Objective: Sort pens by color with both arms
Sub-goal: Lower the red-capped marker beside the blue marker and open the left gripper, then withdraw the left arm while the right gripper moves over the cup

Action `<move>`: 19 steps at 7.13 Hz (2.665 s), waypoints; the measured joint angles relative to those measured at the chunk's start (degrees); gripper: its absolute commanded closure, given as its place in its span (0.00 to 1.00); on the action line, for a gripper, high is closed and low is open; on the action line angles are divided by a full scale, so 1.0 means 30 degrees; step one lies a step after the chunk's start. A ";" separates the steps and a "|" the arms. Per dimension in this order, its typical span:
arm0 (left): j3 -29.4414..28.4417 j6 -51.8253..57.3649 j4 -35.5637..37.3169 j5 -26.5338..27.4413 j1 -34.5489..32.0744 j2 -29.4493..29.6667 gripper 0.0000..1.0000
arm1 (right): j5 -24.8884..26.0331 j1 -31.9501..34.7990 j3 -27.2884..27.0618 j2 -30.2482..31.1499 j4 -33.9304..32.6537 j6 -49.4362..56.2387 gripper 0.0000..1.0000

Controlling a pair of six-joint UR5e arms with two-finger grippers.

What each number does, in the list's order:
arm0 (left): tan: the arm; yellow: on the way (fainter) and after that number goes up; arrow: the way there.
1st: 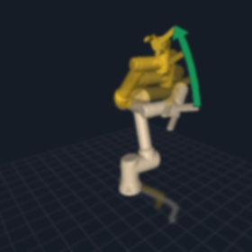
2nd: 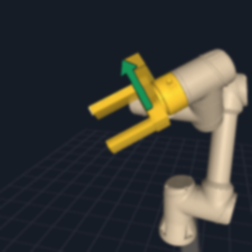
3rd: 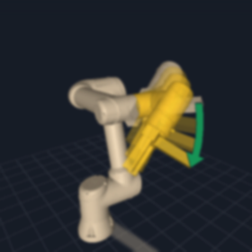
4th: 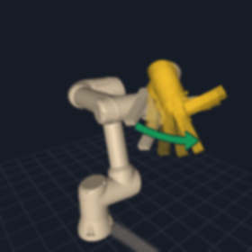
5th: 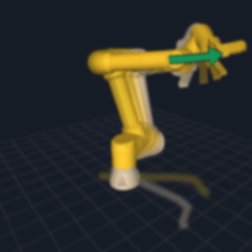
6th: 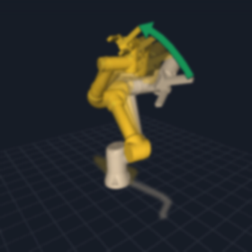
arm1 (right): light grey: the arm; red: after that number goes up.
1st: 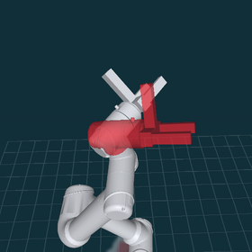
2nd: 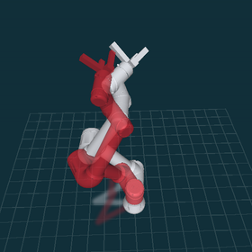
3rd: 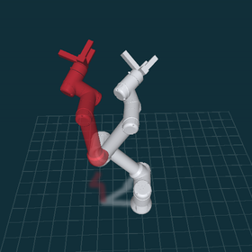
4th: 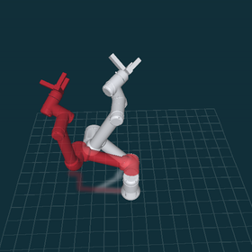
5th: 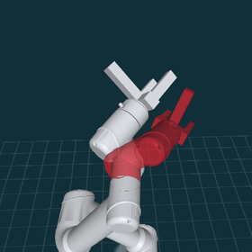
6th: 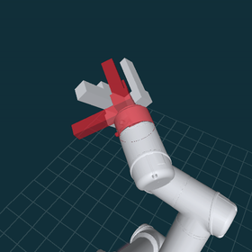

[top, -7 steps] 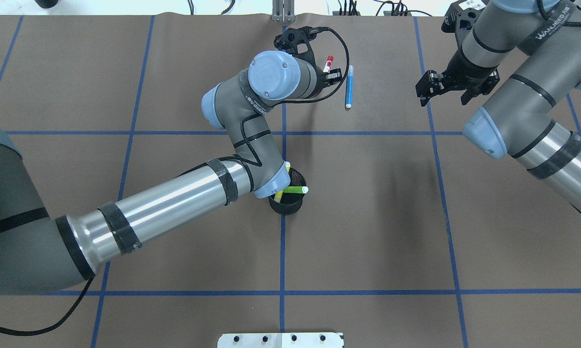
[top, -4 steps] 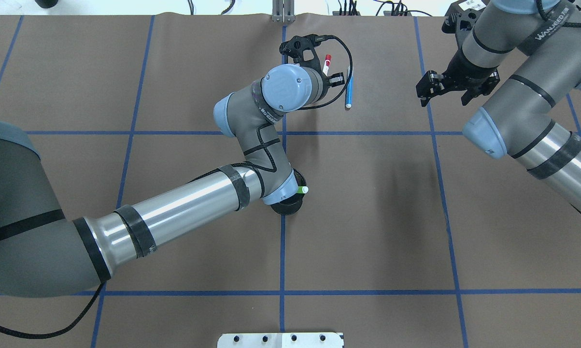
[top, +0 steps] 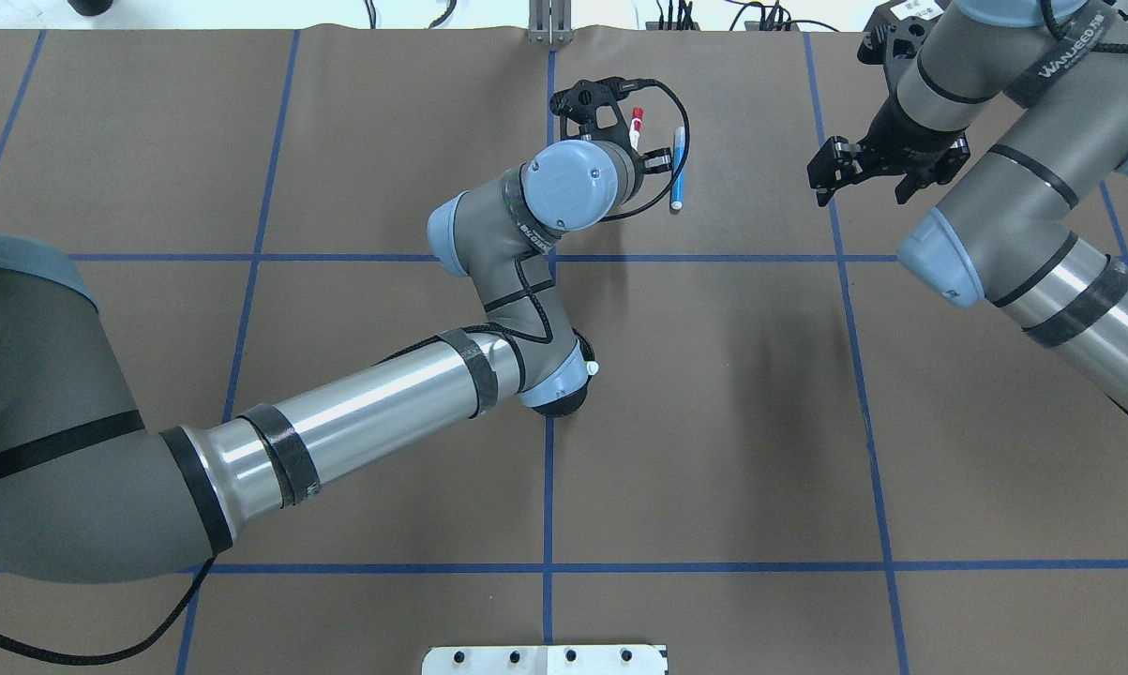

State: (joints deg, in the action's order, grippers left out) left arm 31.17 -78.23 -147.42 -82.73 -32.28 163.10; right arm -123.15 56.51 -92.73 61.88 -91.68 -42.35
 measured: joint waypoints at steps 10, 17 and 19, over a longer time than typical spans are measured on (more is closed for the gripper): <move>0.5915 0.2197 0.6758 -0.5588 -0.1819 -0.0797 0.01 | -0.0434 -0.0011 -0.0526 -0.0284 0.0005 -0.0222 0.00; 2.2729 1.4556 2.3260 -1.4889 -0.7590 -1.0004 0.01 | -0.1602 -0.2558 -0.2937 -0.2236 -0.0172 -0.8509 0.01; 2.3610 1.7836 2.3974 -1.5975 -0.8826 -1.1759 0.01 | -0.0443 -0.4418 -0.3333 -0.2964 -0.0180 -1.0888 0.03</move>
State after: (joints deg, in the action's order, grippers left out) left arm 102.00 -24.72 -75.50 -130.66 -58.76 127.82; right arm -124.48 43.26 -102.73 52.98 -92.22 -75.01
